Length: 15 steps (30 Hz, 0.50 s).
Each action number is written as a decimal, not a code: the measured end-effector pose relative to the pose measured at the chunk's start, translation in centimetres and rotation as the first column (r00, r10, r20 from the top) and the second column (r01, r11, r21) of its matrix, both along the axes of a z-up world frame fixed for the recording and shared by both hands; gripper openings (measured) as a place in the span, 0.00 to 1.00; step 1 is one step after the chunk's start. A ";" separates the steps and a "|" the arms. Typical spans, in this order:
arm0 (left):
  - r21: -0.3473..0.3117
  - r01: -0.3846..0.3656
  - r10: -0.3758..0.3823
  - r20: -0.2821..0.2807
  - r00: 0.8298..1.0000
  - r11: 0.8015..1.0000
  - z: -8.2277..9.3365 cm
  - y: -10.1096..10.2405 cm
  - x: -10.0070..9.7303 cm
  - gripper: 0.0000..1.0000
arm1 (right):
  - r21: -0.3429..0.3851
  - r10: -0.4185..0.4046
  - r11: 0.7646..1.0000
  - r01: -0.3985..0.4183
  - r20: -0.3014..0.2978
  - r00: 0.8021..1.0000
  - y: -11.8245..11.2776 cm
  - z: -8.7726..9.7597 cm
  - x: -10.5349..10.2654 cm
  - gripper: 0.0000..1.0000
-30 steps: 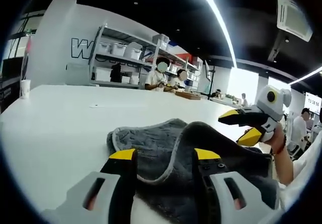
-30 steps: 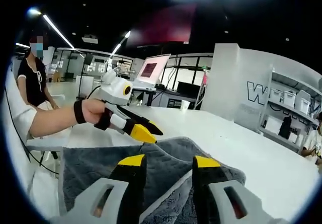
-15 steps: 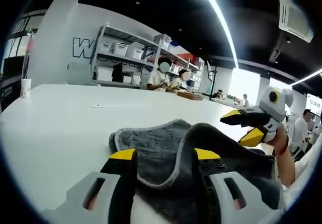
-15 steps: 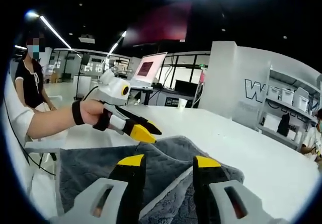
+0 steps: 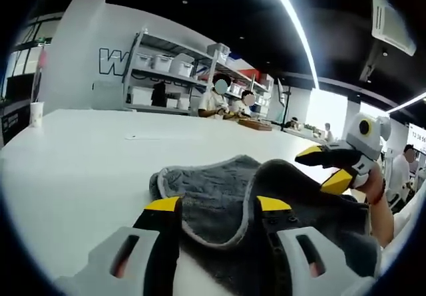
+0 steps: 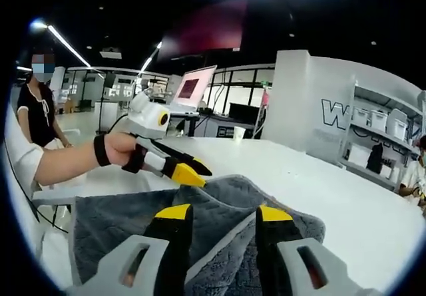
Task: Open the folded towel by lifting each exposed corner and separating the folded layers until the towel lies flat within the target outline without major curled edges
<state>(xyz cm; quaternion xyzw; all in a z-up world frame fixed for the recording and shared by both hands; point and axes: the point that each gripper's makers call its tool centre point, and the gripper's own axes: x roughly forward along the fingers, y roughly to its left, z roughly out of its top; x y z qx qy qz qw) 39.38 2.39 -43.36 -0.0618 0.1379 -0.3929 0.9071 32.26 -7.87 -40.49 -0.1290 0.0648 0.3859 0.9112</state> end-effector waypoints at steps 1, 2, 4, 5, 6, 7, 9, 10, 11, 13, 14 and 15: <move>-0.002 -0.002 0.002 0.000 1.000 1.000 0.0 0.0 -0.1 0.43 | 0.001 -0.001 1.000 0.001 -0.001 1.000 0.0 -0.1 0.0 0.33; -0.005 -0.006 0.006 0.000 1.000 1.000 0.0 0.0 -0.1 0.43 | 0.001 -0.004 1.000 0.004 -0.006 1.000 -0.1 -0.2 0.1 0.33; -0.006 -0.008 0.008 -0.006 1.000 1.000 -0.2 0.1 0.0 0.43 | -0.002 -0.010 1.000 0.010 -0.014 1.000 -0.1 -0.3 0.4 0.33; -0.008 -0.009 0.009 -0.010 1.000 1.000 -0.3 0.0 0.0 0.43 | -0.002 -0.010 1.000 0.010 -0.014 1.000 -0.1 -0.3 0.4 0.34; -0.012 -0.013 0.013 -0.012 1.000 1.000 -0.3 0.0 -0.2 0.43 | 0.004 -0.011 1.000 0.011 -0.017 1.000 -0.1 -0.3 0.4 0.34; -0.013 -0.014 0.014 -0.012 1.000 1.000 -0.3 0.0 -0.1 0.43 | 0.004 -0.010 1.000 0.010 -0.017 1.000 -0.1 -0.3 0.4 0.34; -0.013 -0.017 0.017 -0.016 1.000 1.000 -0.5 0.0 0.1 0.44 | 0.009 -0.017 1.000 0.018 -0.022 1.000 -0.1 -0.3 0.6 0.37; -0.014 -0.020 0.020 -0.022 1.000 1.000 -0.6 0.0 0.2 0.44 | 0.011 -0.021 1.000 0.022 -0.024 0.999 -0.1 -0.3 0.6 0.38; -0.017 -0.028 0.027 -0.030 0.999 0.999 -0.7 0.1 0.4 0.44 | 0.015 -0.021 1.000 0.022 -0.023 1.000 -0.1 -0.2 0.6 0.37; -0.016 -0.034 0.033 -0.031 0.999 0.999 -0.8 0.1 0.5 0.45 | 0.021 -0.016 1.000 0.017 -0.026 1.000 -0.1 -0.2 0.6 0.37; -0.016 -0.037 0.037 -0.035 0.999 0.999 -0.8 0.1 0.6 0.45 | 0.025 -0.013 1.000 0.014 -0.028 1.000 0.0 -0.2 0.6 0.37; -0.018 -0.042 0.042 -0.039 0.998 0.999 -0.9 0.1 0.7 0.45 | 0.030 -0.020 0.999 0.021 -0.036 0.999 -0.1 -0.3 0.8 0.37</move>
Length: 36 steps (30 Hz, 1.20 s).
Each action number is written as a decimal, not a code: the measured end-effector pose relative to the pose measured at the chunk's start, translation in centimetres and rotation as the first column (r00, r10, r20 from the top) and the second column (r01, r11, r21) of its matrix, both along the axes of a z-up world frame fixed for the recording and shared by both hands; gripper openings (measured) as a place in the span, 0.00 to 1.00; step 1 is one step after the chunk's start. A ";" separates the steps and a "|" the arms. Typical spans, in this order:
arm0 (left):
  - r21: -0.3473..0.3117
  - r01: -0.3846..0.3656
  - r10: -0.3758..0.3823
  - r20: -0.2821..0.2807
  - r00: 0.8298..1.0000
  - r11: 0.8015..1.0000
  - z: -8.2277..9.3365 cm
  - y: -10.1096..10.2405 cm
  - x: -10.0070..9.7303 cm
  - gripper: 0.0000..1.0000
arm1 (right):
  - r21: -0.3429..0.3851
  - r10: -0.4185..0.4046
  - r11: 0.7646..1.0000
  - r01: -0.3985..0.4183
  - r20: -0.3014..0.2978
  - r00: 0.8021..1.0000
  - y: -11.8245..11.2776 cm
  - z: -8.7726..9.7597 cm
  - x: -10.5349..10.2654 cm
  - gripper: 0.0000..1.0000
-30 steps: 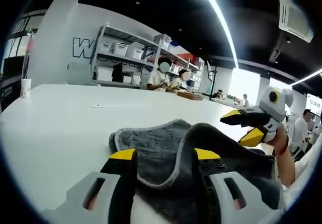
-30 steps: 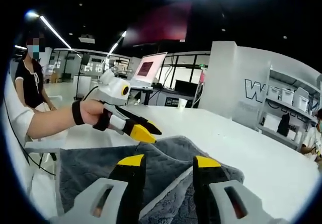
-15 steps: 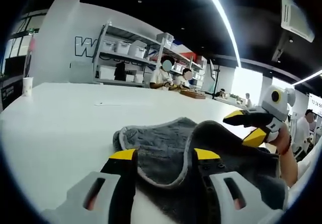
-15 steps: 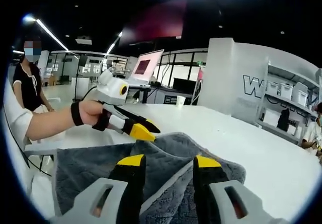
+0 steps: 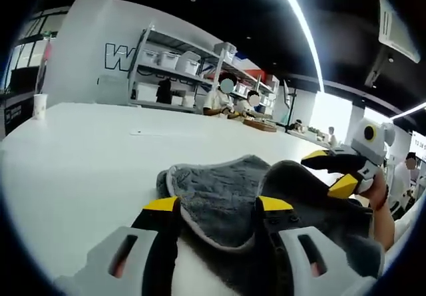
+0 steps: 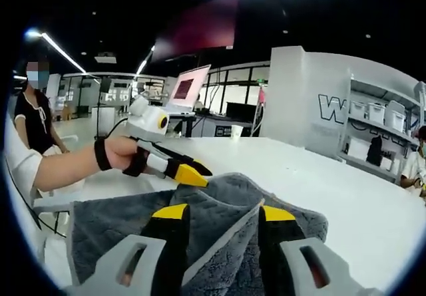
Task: Open the folded towel by lifting each exposed corner and separating the folded layers until the towel lies flat within the target outline without major curled edges
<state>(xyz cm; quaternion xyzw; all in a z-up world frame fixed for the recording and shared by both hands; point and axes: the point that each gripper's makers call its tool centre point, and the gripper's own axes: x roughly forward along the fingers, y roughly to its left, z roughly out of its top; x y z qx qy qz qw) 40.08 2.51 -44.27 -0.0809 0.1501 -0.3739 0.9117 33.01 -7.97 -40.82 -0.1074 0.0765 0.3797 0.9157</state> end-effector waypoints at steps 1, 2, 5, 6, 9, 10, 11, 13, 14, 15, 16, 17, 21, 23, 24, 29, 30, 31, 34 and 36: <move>-0.003 -0.004 0.004 -0.002 1.000 1.000 0.0 0.0 0.1 0.45 | -0.002 -0.001 1.000 0.001 0.001 1.000 0.0 0.0 0.0 0.37; -0.003 -0.005 0.005 -0.003 1.000 1.000 -0.1 0.0 0.1 0.45 | -0.003 -0.002 1.000 0.002 0.001 1.000 0.0 0.0 0.1 0.37; -0.003 -0.011 0.011 -0.008 1.000 1.000 -0.2 0.1 0.2 0.45 | -0.003 0.003 1.000 -0.003 -0.003 1.000 0.2 -0.1 0.1 0.37; -0.002 -0.016 0.016 -0.011 1.000 1.000 -0.2 0.1 0.3 0.45 | -0.004 0.003 1.000 -0.003 -0.003 1.000 0.2 -0.1 0.1 0.37; 0.001 -0.018 0.018 -0.011 1.000 1.000 -0.2 0.0 0.4 0.45 | -0.009 0.000 1.000 0.000 -0.006 1.000 0.2 -0.2 0.2 0.37; 0.002 -0.018 0.018 -0.010 1.000 1.000 -0.2 -0.1 0.4 0.45 | -0.009 -0.001 1.000 0.001 -0.007 1.000 0.2 -0.2 0.2 0.37; 0.002 -0.018 0.018 -0.010 1.000 1.000 -0.2 -0.1 0.4 0.46 | -0.009 -0.002 1.000 0.002 -0.009 1.000 0.2 -0.3 0.3 0.37; 0.004 -0.018 0.018 -0.010 1.000 1.000 -0.2 -0.1 0.5 0.46 | -0.008 -0.004 1.000 0.004 -0.010 1.000 0.1 -0.3 0.3 0.37; 0.005 -0.017 0.017 -0.012 1.000 1.000 -0.3 -0.1 0.5 0.46 | -0.008 -0.005 1.000 0.005 -0.010 1.000 0.1 -0.3 0.3 0.37; 0.008 -0.019 0.019 -0.016 1.000 1.000 -0.4 -0.1 0.6 0.46 | -0.007 -0.009 1.000 0.009 -0.013 1.000 0.1 -0.3 0.4 0.37; 0.010 -0.021 0.021 -0.020 1.000 1.000 -0.5 -0.1 0.6 0.46 | -0.006 -0.013 1.000 0.013 -0.016 1.000 0.0 -0.3 0.5 0.37; 0.016 -0.017 0.017 -0.018 1.000 1.000 -0.6 -0.2 0.6 0.46 | -0.007 -0.015 1.000 0.015 -0.018 1.000 0.0 -0.4 0.6 0.37; 0.019 -0.033 0.033 -0.030 0.999 0.999 -0.9 -0.2 0.9 0.46 | 0.000 0.000 1.000 0.000 -0.029 1.000 0.4 -0.4 0.5 0.37; 0.031 -0.038 0.039 -0.034 0.999 0.999 -1.2 -0.3 0.9 0.46 | -0.001 -0.008 1.000 0.008 -0.035 0.999 0.3 -0.6 0.8 0.37; 0.031 -0.037 0.038 -0.033 0.999 0.999 -1.2 -0.3 0.9 0.46 | -0.002 -0.008 1.000 0.008 -0.037 0.999 0.3 -0.7 0.8 0.37; 0.028 -0.034 0.035 -0.030 0.999 0.999 -1.3 -0.6 0.8 0.46 | -0.002 -0.011 1.000 0.011 -0.048 0.999 0.2 -1.1 1.0 0.37; 0.029 -0.033 0.034 -0.028 0.999 0.999 -1.3 -0.6 0.9 0.46 | 0.000 -0.012 1.000 0.012 -0.051 0.999 0.1 -1.1 1.0 0.36; 0.028 -0.037 0.037 -0.030 0.999 0.999 -1.3 -0.6 0.9 0.46 | 0.003 -0.010 1.000 0.010 -0.050 0.999 0.2 -1.1 1.0 0.36; 0.025 -0.033 0.033 -0.021 0.999 0.999 -1.3 -0.8 0.9 0.45 | 0.002 -0.006 1.000 0.006 -0.048 0.999 0.3 -1.1 0.9 0.36; 0.025 -0.035 0.036 -0.017 0.999 0.999 -1.3 -0.8 0.8 0.45 | 0.004 -0.009 1.000 0.009 -0.046 0.999 0.3 -1.0 1.0 0.36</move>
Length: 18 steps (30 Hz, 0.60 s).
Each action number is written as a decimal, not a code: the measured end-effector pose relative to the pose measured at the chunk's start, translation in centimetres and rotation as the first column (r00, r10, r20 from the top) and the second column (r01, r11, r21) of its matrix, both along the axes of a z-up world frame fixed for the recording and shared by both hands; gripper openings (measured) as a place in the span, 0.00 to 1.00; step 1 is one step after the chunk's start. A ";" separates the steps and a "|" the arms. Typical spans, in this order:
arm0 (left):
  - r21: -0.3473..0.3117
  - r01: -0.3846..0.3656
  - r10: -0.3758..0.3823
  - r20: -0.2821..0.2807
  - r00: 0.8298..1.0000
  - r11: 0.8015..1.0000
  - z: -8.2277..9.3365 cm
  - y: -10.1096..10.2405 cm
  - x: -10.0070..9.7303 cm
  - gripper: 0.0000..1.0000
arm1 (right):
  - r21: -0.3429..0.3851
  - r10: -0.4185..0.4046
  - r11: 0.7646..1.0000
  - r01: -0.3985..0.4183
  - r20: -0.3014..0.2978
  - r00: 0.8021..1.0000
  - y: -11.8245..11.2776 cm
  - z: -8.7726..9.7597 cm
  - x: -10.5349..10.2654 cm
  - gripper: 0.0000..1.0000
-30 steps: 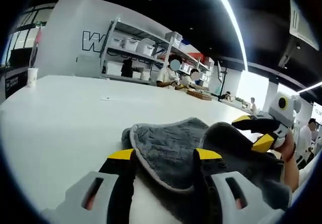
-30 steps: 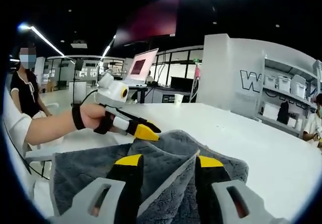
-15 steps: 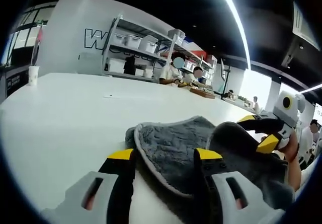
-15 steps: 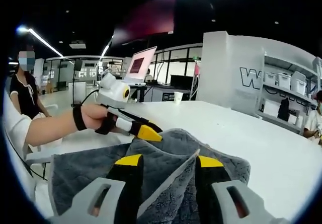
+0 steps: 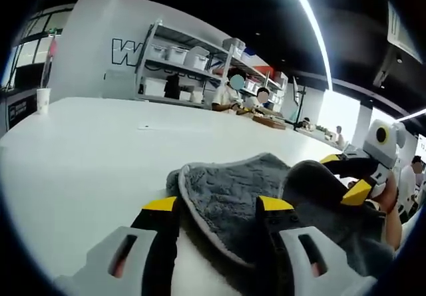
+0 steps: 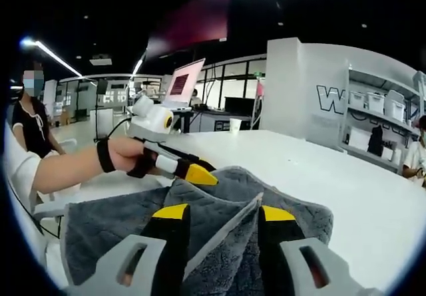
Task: Open the folded towel by lifting each exposed corner and separating the folded layers until the towel lies flat within the target outline without major curled edges
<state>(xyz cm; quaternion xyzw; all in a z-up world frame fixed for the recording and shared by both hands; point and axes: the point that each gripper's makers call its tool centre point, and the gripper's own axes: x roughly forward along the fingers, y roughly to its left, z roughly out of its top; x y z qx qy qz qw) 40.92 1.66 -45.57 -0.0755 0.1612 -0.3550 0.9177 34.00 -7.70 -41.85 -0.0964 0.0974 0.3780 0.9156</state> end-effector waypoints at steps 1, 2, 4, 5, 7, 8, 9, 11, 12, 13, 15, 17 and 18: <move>0.002 0.001 -0.001 0.003 1.000 1.000 0.0 -0.1 0.0 0.45 | 0.000 0.000 1.000 0.000 -0.001 1.000 0.0 0.0 0.0 0.36; 0.002 0.005 -0.005 0.003 1.000 1.000 0.0 -0.1 -0.1 0.45 | -0.001 0.004 1.000 -0.004 -0.001 1.000 0.1 0.0 0.0 0.36; -0.001 0.005 -0.005 0.003 1.000 1.000 0.0 -0.2 -0.1 0.44 | 0.000 0.004 1.000 -0.004 -0.004 1.000 0.1 -0.1 0.0 0.36; -0.002 0.005 -0.005 0.007 1.000 1.000 0.1 -0.3 -0.1 0.44 | 0.000 0.002 1.000 -0.002 -0.004 1.000 0.0 -0.1 0.0 0.36; -0.004 0.006 -0.006 0.010 1.000 1.000 0.2 -0.4 -0.1 0.44 | 0.000 0.003 1.000 -0.003 -0.005 1.000 0.0 -0.1 0.0 0.36; -0.005 0.006 -0.006 0.012 1.000 1.000 0.2 -0.4 -0.1 0.44 | 0.001 0.003 1.000 -0.003 -0.005 1.000 0.0 -0.2 0.0 0.36; -0.006 0.007 -0.007 0.013 1.000 1.000 0.2 -0.4 -0.1 0.44 | 0.001 0.003 1.000 -0.003 -0.006 1.000 0.0 -0.2 0.0 0.36; -0.007 0.009 -0.009 0.016 1.000 1.000 0.3 -0.5 -0.2 0.43 | 0.001 0.002 1.000 -0.002 -0.008 1.000 0.1 -0.2 0.0 0.36; -0.008 0.009 -0.009 0.018 1.000 1.000 0.3 -0.5 -0.2 0.43 | 0.002 0.002 1.000 -0.002 -0.008 1.000 0.1 -0.2 0.0 0.36; -0.005 0.008 -0.008 0.022 1.000 1.000 0.4 -0.6 -0.1 0.43 | 0.003 0.003 1.000 -0.003 -0.006 1.000 0.2 -0.1 0.0 0.35; 0.004 0.011 -0.011 0.014 1.000 1.000 0.2 -0.5 0.2 0.43 | 0.001 0.003 1.000 -0.003 -0.008 1.000 0.2 -0.2 0.1 0.35; 0.004 0.005 -0.005 0.010 1.000 1.000 0.3 -0.1 0.9 0.42 | -0.002 -0.006 1.000 0.006 -0.011 1.000 0.1 -0.2 0.2 0.35; 0.004 0.006 -0.006 0.014 1.000 1.000 0.4 -0.1 1.0 0.42 | -0.002 -0.007 1.000 0.007 -0.010 1.000 0.1 -0.2 0.2 0.35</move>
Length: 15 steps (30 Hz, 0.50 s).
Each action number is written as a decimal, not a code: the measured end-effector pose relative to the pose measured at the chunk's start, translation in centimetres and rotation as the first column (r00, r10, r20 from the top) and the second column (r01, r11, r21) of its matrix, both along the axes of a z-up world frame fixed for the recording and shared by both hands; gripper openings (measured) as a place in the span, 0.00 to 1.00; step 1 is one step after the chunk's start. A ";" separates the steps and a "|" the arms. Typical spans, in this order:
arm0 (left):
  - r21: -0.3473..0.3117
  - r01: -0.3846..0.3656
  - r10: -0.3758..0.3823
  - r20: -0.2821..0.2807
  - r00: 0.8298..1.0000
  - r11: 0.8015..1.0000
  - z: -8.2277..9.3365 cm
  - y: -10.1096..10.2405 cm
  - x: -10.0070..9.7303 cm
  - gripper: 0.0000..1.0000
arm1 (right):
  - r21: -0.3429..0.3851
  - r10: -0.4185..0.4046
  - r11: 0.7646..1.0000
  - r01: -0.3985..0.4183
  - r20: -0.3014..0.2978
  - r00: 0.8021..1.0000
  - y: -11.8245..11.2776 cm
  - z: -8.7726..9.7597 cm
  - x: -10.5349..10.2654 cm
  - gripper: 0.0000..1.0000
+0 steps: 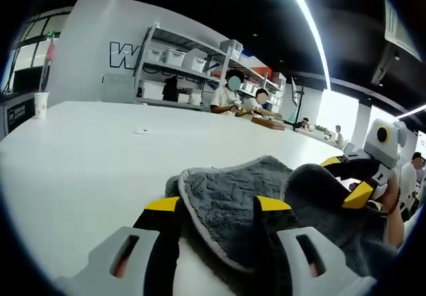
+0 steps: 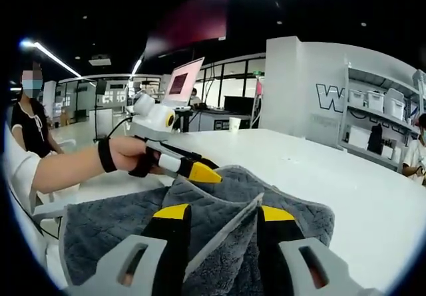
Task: Open the folded towel by lifting each exposed corner and separating the folded layers until the towel lies flat within the target outline without major curled edges
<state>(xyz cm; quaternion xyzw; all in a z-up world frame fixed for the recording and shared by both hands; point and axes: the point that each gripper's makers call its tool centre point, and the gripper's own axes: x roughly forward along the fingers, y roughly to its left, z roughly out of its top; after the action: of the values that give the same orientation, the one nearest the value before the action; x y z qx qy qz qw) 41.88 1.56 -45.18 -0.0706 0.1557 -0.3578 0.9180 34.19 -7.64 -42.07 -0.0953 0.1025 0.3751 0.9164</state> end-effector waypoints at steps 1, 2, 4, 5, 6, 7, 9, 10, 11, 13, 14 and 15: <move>0.001 0.001 -0.001 0.001 1.000 1.000 0.0 0.0 0.0 0.42 | 0.001 -0.001 1.000 0.001 0.000 1.000 0.0 0.0 0.0 0.35; 0.002 0.003 -0.003 -0.005 1.000 1.000 0.0 0.1 0.2 0.42 | 0.005 -0.004 1.000 0.004 -0.005 1.000 -0.1 0.0 0.0 0.35; 0.000 -0.001 0.001 -0.006 1.000 1.000 0.0 0.2 0.4 0.42 | 0.007 -0.012 1.000 0.012 0.001 1.000 -0.2 0.1 0.1 0.36; 0.000 0.000 0.000 -0.006 1.000 1.000 0.1 0.1 0.5 0.42 | 0.008 -0.012 1.000 0.012 0.001 1.000 -0.2 0.2 0.1 0.36; -0.002 0.003 -0.003 -0.007 1.000 1.000 0.1 0.0 0.6 0.42 | 0.013 -0.012 1.000 0.012 0.002 1.000 -0.2 0.3 0.1 0.36; -0.002 0.006 -0.006 -0.008 1.000 1.000 0.1 -0.1 0.7 0.42 | 0.015 -0.012 1.000 0.012 0.003 1.000 -0.2 0.4 0.1 0.36; 0.000 0.005 -0.005 -0.016 1.000 1.000 0.0 -0.2 1.0 0.42 | 0.016 -0.015 1.000 0.015 0.001 1.000 -0.2 0.4 0.2 0.36; 0.001 0.006 -0.006 -0.016 1.000 1.000 -0.1 -0.2 1.0 0.42 | 0.016 -0.016 1.000 0.016 0.001 1.000 -0.2 0.4 0.2 0.36; 0.001 0.006 -0.006 -0.016 1.000 1.000 -0.1 -0.3 1.1 0.42 | 0.016 -0.017 1.000 0.017 0.002 1.000 -0.2 0.4 0.2 0.36; 0.001 0.007 -0.007 -0.019 1.000 1.000 -0.2 -0.3 1.4 0.42 | 0.016 -0.016 1.000 0.016 0.000 1.000 -0.2 0.4 0.3 0.36; 0.000 0.004 -0.004 -0.030 1.000 1.000 -0.4 -0.2 1.6 0.42 | 0.014 -0.018 1.000 0.019 -0.005 1.000 -0.3 0.3 0.4 0.36; -0.001 0.003 -0.003 -0.032 0.999 1.000 -0.5 -0.2 1.7 0.42 | 0.014 -0.019 1.000 0.019 -0.006 1.000 -0.3 0.2 0.4 0.36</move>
<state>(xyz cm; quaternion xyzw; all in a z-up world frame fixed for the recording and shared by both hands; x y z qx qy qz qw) 43.54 1.37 -45.64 -0.0765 0.1702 -0.3581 0.9148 34.55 -7.91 -41.84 -0.0866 0.1032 0.3672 0.9203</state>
